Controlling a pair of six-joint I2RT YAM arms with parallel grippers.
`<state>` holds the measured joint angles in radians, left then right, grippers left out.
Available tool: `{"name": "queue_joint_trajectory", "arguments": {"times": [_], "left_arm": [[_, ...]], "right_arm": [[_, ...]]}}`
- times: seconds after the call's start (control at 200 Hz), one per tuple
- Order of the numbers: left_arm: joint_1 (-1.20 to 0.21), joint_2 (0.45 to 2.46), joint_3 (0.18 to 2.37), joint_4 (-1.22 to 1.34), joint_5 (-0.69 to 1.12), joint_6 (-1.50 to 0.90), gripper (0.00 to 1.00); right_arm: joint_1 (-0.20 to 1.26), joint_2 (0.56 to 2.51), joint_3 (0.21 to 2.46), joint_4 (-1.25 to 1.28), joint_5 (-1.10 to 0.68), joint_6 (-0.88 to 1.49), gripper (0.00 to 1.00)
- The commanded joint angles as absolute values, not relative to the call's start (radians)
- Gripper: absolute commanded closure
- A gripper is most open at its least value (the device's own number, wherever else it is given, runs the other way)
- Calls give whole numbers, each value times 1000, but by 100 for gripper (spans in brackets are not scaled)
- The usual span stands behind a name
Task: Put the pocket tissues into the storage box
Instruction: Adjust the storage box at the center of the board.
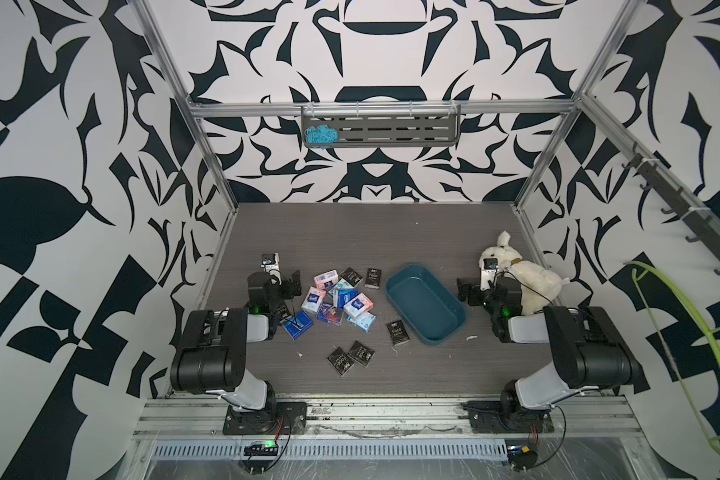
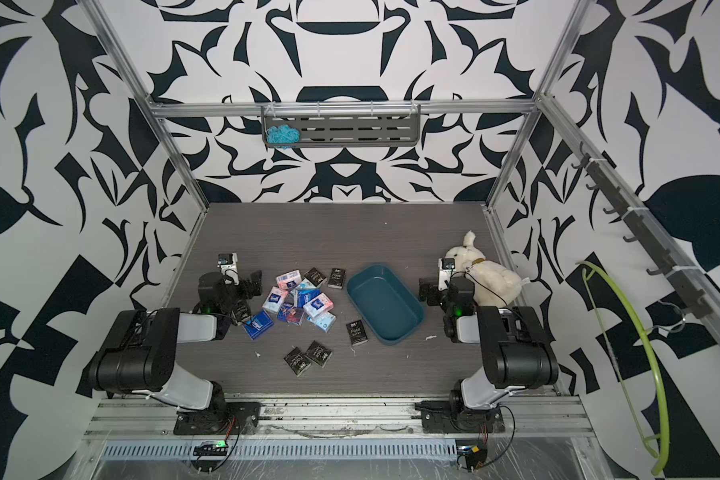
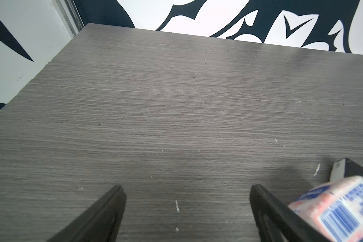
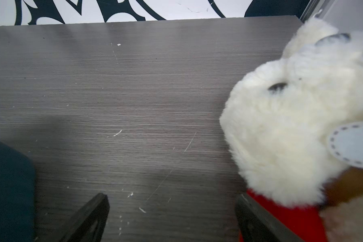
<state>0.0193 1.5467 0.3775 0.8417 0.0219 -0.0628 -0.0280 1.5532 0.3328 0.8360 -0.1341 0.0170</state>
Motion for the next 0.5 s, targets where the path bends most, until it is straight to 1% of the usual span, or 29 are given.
{"name": "queue_joint_trajectory", "arguments": {"times": [0.0, 0.495], "left_arm": [[17, 1545, 392, 858, 21, -58, 1], [16, 1543, 389, 863, 14, -64, 1]], "right_arm": [[-24, 1547, 359, 877, -123, 3, 0], [-23, 1543, 358, 879, -126, -3, 0]]}}
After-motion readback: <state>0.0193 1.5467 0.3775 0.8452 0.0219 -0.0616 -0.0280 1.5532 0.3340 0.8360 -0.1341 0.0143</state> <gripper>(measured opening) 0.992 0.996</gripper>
